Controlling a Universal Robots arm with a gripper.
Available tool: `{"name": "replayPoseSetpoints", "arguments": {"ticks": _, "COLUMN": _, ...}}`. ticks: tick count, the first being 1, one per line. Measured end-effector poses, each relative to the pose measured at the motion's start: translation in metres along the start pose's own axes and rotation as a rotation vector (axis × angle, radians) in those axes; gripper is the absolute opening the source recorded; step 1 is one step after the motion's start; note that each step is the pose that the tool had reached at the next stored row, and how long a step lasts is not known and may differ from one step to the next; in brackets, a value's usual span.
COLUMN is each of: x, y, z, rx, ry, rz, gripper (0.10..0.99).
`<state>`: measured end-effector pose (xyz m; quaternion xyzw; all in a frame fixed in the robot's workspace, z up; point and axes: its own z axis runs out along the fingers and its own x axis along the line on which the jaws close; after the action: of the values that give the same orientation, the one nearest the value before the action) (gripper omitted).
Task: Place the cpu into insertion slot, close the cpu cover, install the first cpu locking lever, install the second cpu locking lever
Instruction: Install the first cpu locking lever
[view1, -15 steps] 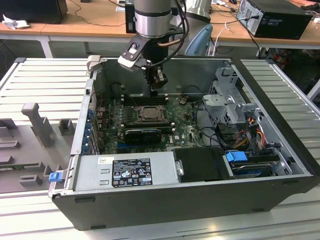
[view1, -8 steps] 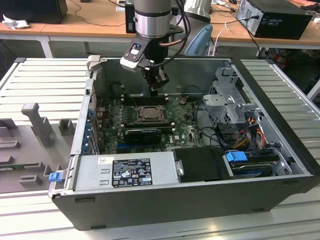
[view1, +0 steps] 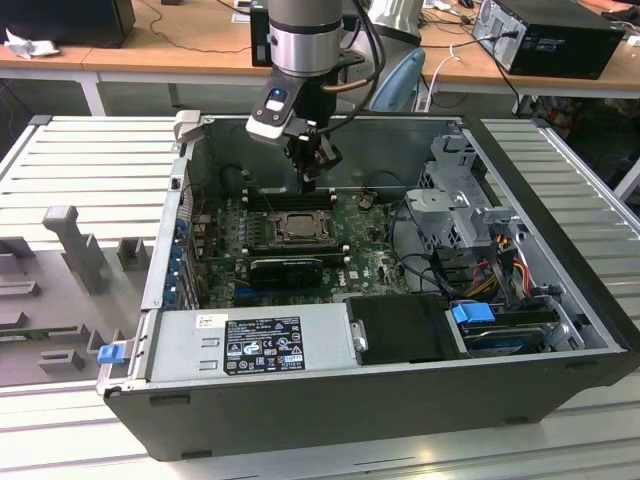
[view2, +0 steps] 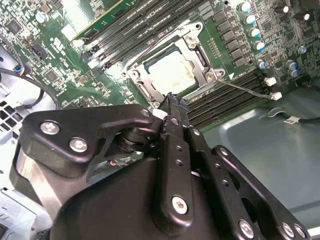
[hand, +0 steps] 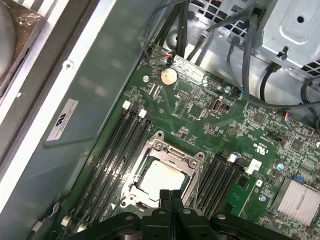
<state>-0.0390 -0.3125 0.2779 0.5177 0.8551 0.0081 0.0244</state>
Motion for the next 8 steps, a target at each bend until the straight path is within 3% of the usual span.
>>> {"name": "replayPoseSetpoints", "arguments": {"ticks": 8, "x": 0.0000, "y": 0.0000, "z": 0.0000, "rx": -0.001, "ry": 0.0013, "rz": -0.032, "gripper": 0.106}}
